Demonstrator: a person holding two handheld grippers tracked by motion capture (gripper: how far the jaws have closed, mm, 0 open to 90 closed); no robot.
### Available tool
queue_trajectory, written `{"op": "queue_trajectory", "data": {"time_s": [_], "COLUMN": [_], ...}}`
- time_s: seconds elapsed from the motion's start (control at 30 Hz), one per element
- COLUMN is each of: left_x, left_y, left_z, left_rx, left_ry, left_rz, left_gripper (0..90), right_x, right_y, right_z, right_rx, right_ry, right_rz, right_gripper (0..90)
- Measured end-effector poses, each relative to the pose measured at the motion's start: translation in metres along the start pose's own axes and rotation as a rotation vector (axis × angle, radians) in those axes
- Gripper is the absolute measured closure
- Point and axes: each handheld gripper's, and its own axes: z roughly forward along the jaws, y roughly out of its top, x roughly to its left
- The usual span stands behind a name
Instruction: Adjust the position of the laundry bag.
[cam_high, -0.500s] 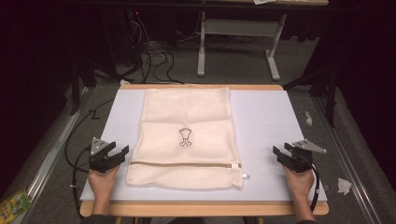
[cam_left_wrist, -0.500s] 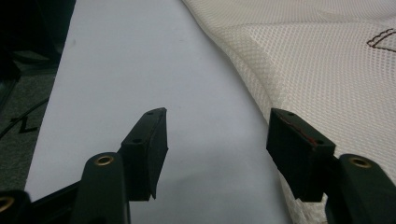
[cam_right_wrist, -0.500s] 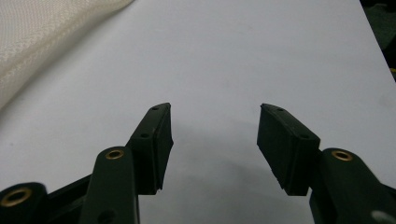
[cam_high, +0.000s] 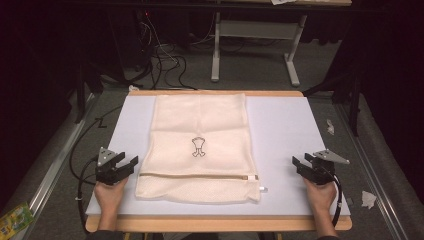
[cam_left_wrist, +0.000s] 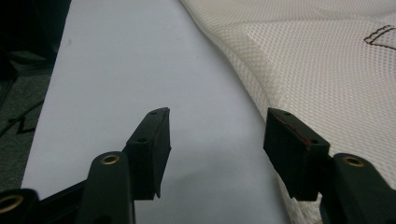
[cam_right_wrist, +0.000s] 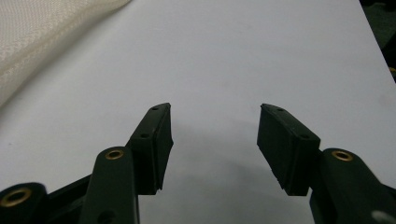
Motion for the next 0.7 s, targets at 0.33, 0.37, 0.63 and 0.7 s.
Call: {"op": "queue_trajectory", "data": {"time_s": [0.33, 0.37, 0.63, 0.7], "left_x": [-0.0012, -0.0021, -0.0009, 0.0033], "left_y": [0.0006, 0.0008, 0.0003, 0.0011], "left_z": [0.0012, 0.0015, -0.0013, -0.0011], "left_rx": [0.011, 0.016, -0.01, -0.005], "left_ry": [0.002, 0.001, -0.009, -0.044], "left_rz": [0.012, 0.022, 0.013, -0.01], "left_gripper": [42.8, 42.8, 41.0, 41.1], "right_x": [0.0007, 0.0009, 0.001, 0.0003], "right_y": [-0.0005, -0.0006, -0.0002, 0.0001], "right_z": [-0.0014, -0.0015, -0.0018, -0.0023], "right_rx": [-0.012, -0.013, -0.015, -0.022], "right_ry": [-0.006, -0.008, -0.007, -0.01], "right_rz": [-0.005, -0.003, -0.001, 0.003], "right_gripper": [46.2, 46.2, 46.0, 46.1]}}
